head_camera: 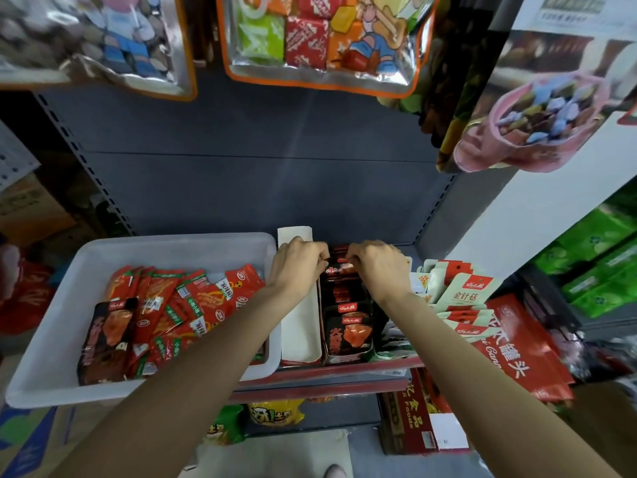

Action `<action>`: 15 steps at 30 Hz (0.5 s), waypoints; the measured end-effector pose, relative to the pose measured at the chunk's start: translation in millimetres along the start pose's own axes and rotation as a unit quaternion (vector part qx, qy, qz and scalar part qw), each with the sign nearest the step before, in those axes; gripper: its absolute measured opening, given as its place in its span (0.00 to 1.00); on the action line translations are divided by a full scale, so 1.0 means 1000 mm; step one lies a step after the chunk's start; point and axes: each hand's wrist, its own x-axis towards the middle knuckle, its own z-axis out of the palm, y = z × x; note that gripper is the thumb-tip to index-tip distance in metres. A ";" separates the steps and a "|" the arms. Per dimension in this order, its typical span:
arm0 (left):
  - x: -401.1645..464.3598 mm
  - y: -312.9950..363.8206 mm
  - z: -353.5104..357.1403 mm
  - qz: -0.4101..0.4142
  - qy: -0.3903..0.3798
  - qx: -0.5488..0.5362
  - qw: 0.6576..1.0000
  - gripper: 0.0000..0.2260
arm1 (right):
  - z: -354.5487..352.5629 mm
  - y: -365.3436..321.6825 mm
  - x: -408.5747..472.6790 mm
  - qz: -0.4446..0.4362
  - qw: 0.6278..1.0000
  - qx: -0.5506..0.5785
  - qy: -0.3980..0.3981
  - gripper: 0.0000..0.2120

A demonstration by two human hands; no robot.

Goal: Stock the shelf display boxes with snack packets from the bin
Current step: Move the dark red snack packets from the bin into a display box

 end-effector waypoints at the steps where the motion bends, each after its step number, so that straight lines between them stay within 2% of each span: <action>1: -0.001 0.001 -0.002 0.000 0.007 -0.010 1.000 0.05 | 0.000 -0.001 0.000 -0.001 1.000 0.003 0.009 0.06; 3: -0.004 0.000 -0.007 0.009 0.026 -0.031 0.999 0.05 | 0.000 -0.002 -0.002 -0.006 0.999 0.021 0.041 0.04; 6: -0.012 -0.007 -0.017 0.018 0.034 -0.062 0.997 0.07 | 0.002 -0.014 -0.004 -0.039 0.997 0.039 0.057 0.13; 8: -0.019 -0.017 -0.023 0.006 0.042 -0.073 0.996 0.08 | 0.002 -0.031 -0.004 -0.067 0.995 0.059 0.051 0.14; 15: -0.055 -0.097 -0.054 -0.088 0.075 -0.102 0.988 0.09 | 0.016 -0.120 0.004 -0.081 0.977 0.176 -0.092 0.14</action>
